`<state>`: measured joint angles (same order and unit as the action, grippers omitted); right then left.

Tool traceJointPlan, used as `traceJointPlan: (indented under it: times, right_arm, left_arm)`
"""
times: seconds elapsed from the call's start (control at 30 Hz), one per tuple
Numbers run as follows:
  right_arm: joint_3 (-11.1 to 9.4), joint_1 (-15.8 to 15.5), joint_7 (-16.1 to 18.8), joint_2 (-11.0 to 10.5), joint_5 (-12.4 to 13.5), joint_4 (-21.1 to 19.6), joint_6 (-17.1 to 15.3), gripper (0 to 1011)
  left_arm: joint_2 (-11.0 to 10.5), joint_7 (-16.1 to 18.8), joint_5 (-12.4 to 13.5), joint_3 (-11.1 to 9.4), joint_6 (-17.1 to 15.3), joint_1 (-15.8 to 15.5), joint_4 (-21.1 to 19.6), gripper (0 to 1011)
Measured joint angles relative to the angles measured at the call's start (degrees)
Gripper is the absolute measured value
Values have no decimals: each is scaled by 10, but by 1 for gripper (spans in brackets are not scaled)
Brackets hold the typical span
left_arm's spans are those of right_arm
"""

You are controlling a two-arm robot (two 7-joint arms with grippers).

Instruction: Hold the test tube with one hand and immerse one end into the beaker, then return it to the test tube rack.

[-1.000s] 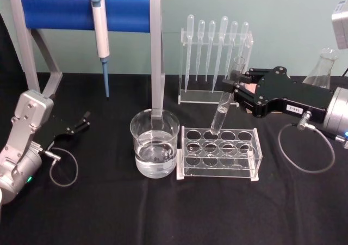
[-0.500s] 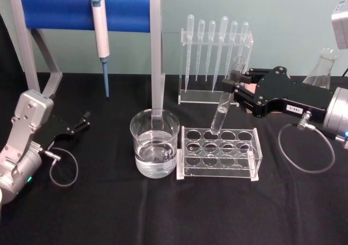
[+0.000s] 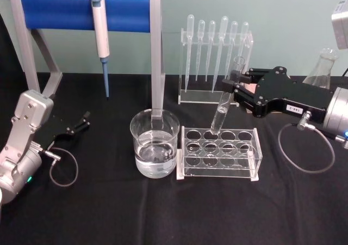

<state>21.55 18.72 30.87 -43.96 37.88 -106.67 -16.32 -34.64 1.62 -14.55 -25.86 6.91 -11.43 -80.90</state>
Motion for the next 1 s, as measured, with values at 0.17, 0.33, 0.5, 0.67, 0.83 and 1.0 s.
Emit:
traceJointPlan:
  times: [0.17,0.33,0.5,0.67,0.83,1.0]
  right_arm:
    - [0,0,0,0,0,0,0,241]
    - [0,0,0,0,0,0,0,241]
    - [0,0,0,0,0,0,0,241]
    - [0,0,0,0,0,0,0,241]
    - [0,0,0,0,0,0,0,241]
    - [0,0,0,0,0,0,0,241]
  left_arm:
    - [0,0,0,0,0,0,0,1000]
    - [0,0,0,0,0,0,0,1000]
    - [0,0,0,0,0,0,0,1000]
    - [0,0,0,0,0,0,0,1000]
    - [0,0,0,0,0,0,0,1000]
    - [0,0,0,0,0,0,0,1000]
